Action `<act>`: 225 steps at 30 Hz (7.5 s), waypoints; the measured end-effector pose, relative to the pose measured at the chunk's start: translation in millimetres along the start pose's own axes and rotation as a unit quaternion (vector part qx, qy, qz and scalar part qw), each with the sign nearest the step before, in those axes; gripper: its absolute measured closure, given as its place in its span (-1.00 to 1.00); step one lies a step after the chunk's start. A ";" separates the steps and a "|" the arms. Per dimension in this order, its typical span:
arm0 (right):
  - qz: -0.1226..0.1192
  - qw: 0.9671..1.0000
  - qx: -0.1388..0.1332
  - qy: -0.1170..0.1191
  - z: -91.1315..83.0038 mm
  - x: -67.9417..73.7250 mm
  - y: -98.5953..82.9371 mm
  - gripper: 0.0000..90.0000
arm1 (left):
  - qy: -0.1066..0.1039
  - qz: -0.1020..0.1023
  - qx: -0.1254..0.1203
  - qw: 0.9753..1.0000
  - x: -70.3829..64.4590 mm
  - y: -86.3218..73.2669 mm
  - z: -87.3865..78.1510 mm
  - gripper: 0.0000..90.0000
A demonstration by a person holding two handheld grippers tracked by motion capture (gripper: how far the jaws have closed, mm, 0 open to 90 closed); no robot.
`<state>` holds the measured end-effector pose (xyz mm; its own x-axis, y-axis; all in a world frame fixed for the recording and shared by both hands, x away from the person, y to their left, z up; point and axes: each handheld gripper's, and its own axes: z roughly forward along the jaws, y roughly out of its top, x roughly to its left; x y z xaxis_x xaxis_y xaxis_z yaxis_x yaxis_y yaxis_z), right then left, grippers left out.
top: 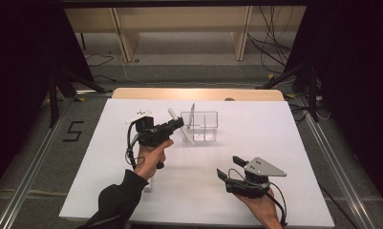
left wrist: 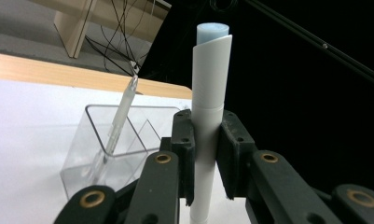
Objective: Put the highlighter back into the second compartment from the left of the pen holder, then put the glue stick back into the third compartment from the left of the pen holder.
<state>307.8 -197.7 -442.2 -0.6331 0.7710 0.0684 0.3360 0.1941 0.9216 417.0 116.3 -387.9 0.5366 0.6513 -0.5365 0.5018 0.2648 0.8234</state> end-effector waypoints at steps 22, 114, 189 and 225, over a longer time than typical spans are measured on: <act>0.008 1.000 -0.002 -0.008 -11.2 -7.7 -8.0 -0.43 | 0.034 0.036 -0.007 0.999 -4.4 33.5 35.4 0.72; 0.013 1.000 0.003 -0.003 -8.5 -7.5 -10.2 -0.43 | 0.108 0.074 0.085 0.988 0.6 37.2 46.8 -0.49; 0.013 1.000 0.011 -0.006 -5.0 -7.5 -14.0 -0.47 | 0.221 0.100 0.238 0.941 36.9 -61.3 -56.0 -0.65; 0.009 1.000 0.013 -0.010 -5.2 -6.5 -14.6 -0.47 | 0.239 0.100 0.275 0.926 36.7 -92.0 -66.7 -0.63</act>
<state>303.3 -208.6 -454.2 -0.6131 0.7862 0.0777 0.3660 0.1956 0.9098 345.3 163.2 -471.1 0.3607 0.9234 -0.1314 0.7650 -0.2123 0.6081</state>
